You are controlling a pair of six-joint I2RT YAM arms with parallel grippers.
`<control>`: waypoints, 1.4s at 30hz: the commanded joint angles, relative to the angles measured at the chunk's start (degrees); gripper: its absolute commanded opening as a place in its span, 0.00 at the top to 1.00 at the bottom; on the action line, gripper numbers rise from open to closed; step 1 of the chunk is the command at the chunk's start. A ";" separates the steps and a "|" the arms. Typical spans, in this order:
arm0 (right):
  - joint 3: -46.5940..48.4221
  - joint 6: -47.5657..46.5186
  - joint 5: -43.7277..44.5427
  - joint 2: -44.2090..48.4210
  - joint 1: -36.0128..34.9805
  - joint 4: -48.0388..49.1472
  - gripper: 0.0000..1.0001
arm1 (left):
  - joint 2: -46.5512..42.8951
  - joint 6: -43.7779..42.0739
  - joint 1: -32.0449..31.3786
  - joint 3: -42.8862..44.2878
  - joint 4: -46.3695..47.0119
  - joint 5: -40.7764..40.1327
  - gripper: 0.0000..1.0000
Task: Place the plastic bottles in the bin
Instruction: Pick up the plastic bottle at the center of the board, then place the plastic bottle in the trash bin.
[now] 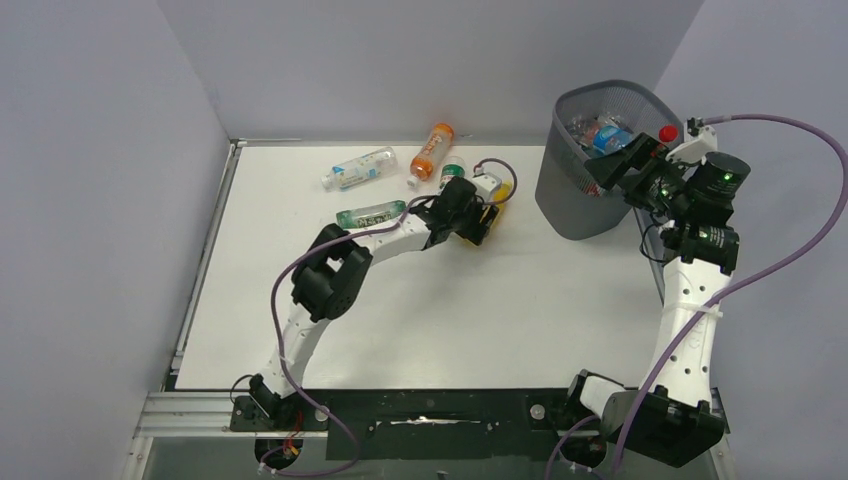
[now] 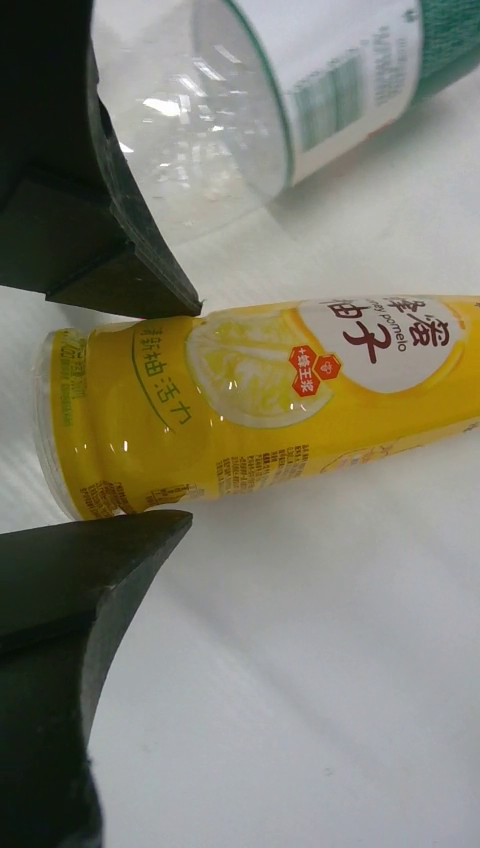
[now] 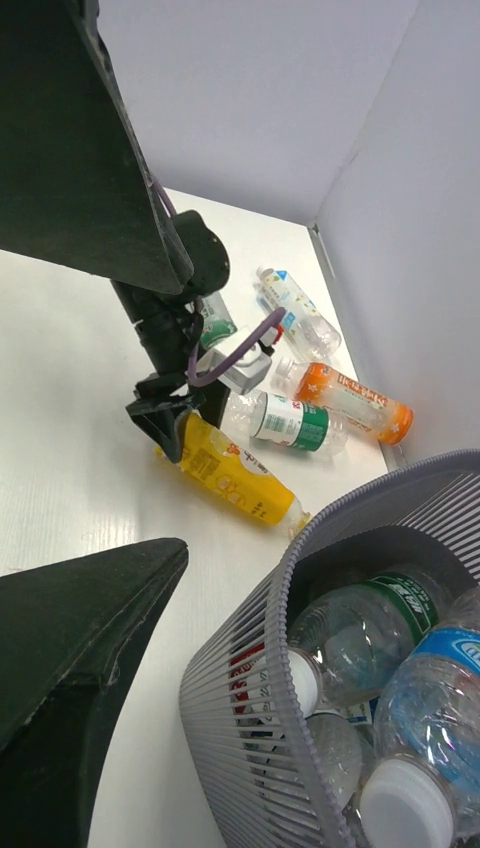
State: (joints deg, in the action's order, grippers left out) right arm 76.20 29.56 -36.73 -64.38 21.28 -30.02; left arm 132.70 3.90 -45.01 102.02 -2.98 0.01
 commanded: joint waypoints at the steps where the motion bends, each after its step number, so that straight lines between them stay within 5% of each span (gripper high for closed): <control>1: -0.50 0.68 -2.33 0.79 -1.00 3.35 0.00 | -10.72 3.05 -0.07 -7.31 2.01 0.76 0.61; 10: -2.26 2.93 -1.07 -0.56 -7.92 5.49 0.00 | -26.17 6.81 0.02 -21.91 5.59 4.14 0.61; 22: -9.06 12.35 -5.20 -2.64 -13.52 15.22 0.01 | -41.10 9.81 -0.07 -30.09 9.16 7.02 0.61; 42: -11.60 19.25 -3.89 -9.88 -22.90 25.60 0.00 | -48.75 13.57 -0.84 -32.41 14.84 13.24 0.61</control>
State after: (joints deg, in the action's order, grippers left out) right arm 64.20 47.68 -40.95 -73.95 -0.58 -9.47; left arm 86.59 16.40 -45.67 69.67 5.96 11.14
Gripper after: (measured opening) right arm 0.996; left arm 0.619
